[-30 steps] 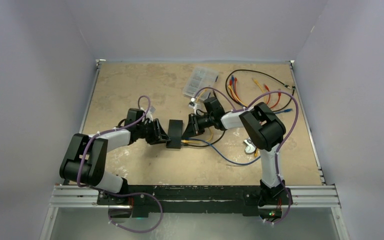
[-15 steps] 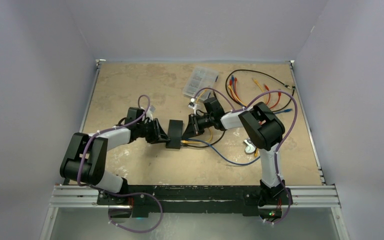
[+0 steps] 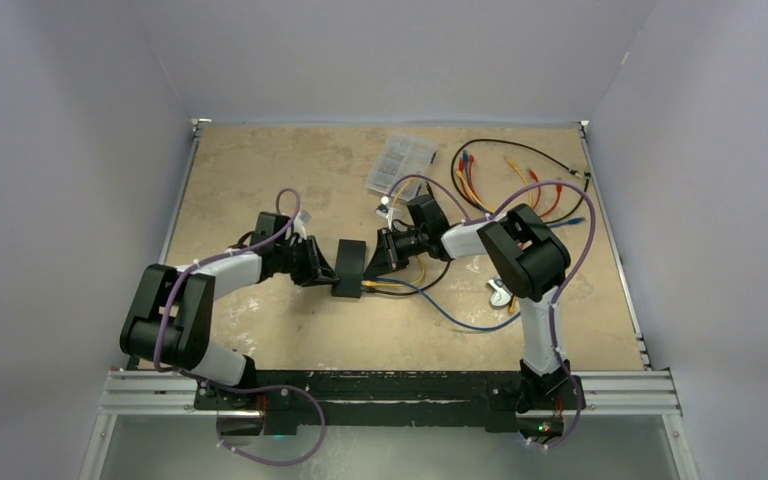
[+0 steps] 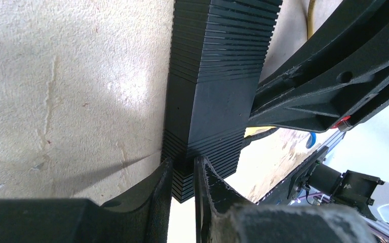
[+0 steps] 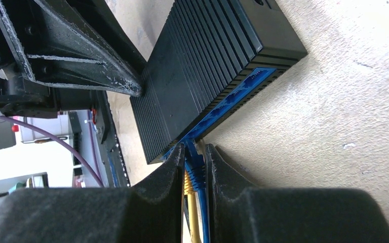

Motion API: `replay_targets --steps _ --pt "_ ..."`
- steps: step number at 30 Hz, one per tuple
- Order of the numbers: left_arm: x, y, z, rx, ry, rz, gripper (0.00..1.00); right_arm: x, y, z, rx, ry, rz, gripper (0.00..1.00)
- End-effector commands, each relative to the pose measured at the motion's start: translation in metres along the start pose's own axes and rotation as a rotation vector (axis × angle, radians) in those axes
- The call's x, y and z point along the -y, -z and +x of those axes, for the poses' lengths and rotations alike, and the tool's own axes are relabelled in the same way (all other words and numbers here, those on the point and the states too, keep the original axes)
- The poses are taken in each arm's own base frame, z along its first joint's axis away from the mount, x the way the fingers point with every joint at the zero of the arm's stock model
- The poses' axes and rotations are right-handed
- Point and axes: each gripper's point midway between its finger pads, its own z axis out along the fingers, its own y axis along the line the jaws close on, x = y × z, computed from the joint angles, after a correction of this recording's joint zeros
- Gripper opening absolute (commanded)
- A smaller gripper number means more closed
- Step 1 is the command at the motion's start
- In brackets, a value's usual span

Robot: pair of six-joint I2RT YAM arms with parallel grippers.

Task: Pull the plug from the switch port
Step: Pull the connector from the switch port.

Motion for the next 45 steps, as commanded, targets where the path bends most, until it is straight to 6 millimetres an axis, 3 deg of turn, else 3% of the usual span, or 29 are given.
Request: replay_targets --steps 1,13,27,31,38,42,43,45 --pt "-0.075 -0.003 0.018 -0.025 0.013 -0.317 0.13 0.037 0.009 0.044 -0.100 -0.094 0.151 0.00" --pt "-0.079 -0.004 0.019 -0.036 0.014 -0.337 0.10 0.048 0.023 0.041 -0.088 -0.092 0.191 0.00" --pt "-0.082 -0.005 0.019 -0.041 0.013 -0.348 0.08 0.068 0.037 0.055 -0.080 -0.155 0.226 0.00" --pt "-0.080 -0.005 0.018 -0.037 0.011 -0.341 0.08 0.064 0.046 0.040 -0.053 -0.131 0.246 0.00" --pt "-0.077 -0.005 0.019 -0.038 0.011 -0.326 0.08 0.042 0.070 -0.009 0.051 -0.040 0.342 0.00" --pt "-0.078 -0.006 0.018 -0.039 0.007 -0.322 0.08 0.041 0.093 -0.039 0.150 0.025 0.494 0.00" --pt "-0.078 -0.007 0.019 -0.041 0.006 -0.323 0.08 0.040 0.098 -0.043 0.166 0.035 0.525 0.04" --pt "-0.078 -0.008 0.019 -0.044 0.007 -0.322 0.08 0.037 0.107 -0.048 0.181 0.053 0.576 0.23"
